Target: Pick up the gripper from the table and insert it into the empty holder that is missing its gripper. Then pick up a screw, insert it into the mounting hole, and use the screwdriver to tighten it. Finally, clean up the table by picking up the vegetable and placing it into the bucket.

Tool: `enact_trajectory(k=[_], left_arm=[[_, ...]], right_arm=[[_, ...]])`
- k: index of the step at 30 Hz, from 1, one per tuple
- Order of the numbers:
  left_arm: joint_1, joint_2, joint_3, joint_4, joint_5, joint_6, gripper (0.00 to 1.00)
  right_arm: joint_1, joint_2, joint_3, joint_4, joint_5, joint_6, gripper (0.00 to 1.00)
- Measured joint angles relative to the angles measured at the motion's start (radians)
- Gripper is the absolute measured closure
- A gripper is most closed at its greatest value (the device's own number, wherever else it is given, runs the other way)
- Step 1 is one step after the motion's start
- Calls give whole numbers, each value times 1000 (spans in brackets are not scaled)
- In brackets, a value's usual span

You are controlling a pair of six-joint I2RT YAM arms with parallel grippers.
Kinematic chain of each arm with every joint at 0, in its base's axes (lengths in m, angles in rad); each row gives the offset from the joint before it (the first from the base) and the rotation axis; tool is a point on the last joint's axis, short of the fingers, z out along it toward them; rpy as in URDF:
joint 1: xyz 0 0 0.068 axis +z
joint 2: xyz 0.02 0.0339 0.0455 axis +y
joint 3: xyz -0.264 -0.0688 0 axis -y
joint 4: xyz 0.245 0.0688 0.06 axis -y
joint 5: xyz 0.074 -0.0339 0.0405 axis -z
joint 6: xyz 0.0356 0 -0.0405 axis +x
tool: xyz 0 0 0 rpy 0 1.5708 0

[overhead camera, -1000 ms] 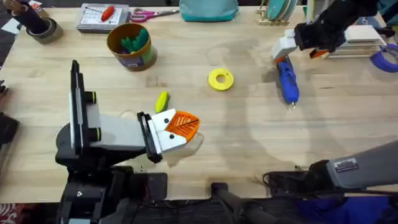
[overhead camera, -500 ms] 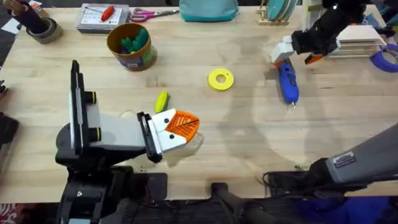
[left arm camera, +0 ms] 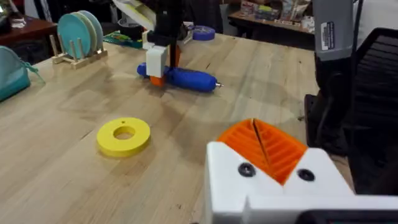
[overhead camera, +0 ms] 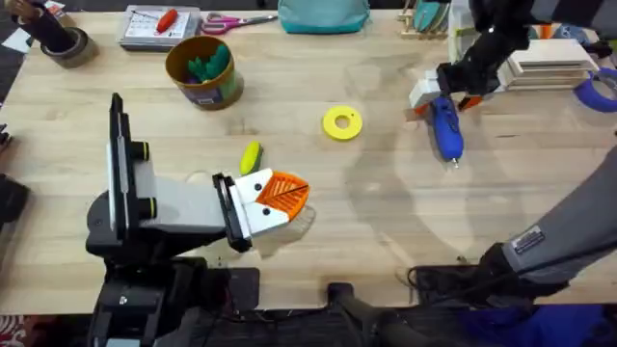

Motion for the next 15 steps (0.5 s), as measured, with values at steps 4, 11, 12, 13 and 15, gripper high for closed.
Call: enact_trajectory(k=[4,11,12,13,15], left_arm=[[0,0,0,0,0,0,985],[0,0,0,0,0,0,985],[0,0,0,0,0,0,985],[0,0,0,0,0,0,985],[0,0,0,0,0,0,985]], right_arm=[[0,25,0,12,0,0,5],[0,32,0,14,0,0,10],[0,32,0,14,0,0,11],[0,32,0,14,1,-1,20],[-1,32,0,15,4,-1,61]])
